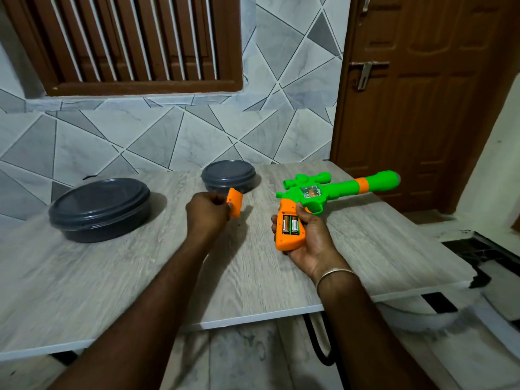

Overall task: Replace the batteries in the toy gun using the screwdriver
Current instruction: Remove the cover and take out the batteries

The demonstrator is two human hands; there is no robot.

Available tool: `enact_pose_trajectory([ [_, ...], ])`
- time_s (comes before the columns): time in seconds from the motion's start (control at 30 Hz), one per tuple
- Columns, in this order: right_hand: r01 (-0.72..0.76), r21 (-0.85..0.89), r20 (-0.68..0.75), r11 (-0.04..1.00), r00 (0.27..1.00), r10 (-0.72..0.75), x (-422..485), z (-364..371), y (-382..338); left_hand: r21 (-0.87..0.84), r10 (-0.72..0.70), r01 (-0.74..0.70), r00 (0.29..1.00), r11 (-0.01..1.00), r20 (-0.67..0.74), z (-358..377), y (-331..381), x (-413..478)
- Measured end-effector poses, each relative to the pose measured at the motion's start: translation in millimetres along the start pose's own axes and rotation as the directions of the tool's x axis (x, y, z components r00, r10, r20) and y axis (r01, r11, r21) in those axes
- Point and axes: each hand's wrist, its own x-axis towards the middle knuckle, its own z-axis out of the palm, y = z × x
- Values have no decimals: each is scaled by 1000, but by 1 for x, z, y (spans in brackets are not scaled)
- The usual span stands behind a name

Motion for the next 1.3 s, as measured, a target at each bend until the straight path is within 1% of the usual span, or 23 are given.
enact_pose_trajectory([
  [0.07,-9,1,11,1000,1000,9,1,0,-1,111,24,-26,999,993,24,10,-3,1],
  [0.2,-13,9,31,1000,999,13,5,-2,-2,223,95,-93,995,970,4,31,-8,-4],
  [0.23,-15,9,36,1000,999,15,6,-3,-2,268,124,-125,992,955,19,35,-8,-5],
  [0.3,-21,13,47,1000,999,20,8,-4,-1,382,187,-209,978,900,94,39,-9,-6],
  [0.37,-26,24,58,999,998,25,10,-6,0,445,239,-294,955,846,176,42,-9,-3],
  [0.53,-29,29,89,999,996,27,9,-6,2,525,291,-398,916,752,277,48,-15,1],
  [0.6,-32,35,93,999,995,29,8,-5,2,531,302,-417,907,738,293,49,-16,-1],
  [0.67,-34,39,104,999,994,30,6,-4,1,497,305,-423,903,757,303,46,-16,-2],
  [0.73,-53,61,124,997,991,46,2,-3,1,395,305,-386,918,833,255,35,-13,-2],
  [0.8,-75,121,141,990,988,58,-1,-2,0,295,268,-300,953,907,144,18,-10,3],
  [0.87,-82,138,147,987,987,62,-3,-3,-2,230,229,-235,972,944,53,-1,-10,9],
  [0.9,-81,126,148,989,987,62,-4,-4,-3,216,203,-205,979,955,31,-10,-11,10],
  [0.97,-74,88,148,993,987,60,-4,-4,-2,242,152,-154,988,958,27,-22,-17,13],
  [1.1,-37,-4,145,999,989,37,-3,-1,2,375,14,-37,998,926,64,-29,-31,11],
  [1.2,-25,-14,156,1000,987,27,-4,0,2,479,-21,-36,993,877,114,-27,-36,7],
  [1.3,-27,3,180,1000,983,26,-6,-1,4,526,-29,-53,989,849,146,-23,-36,9],
])
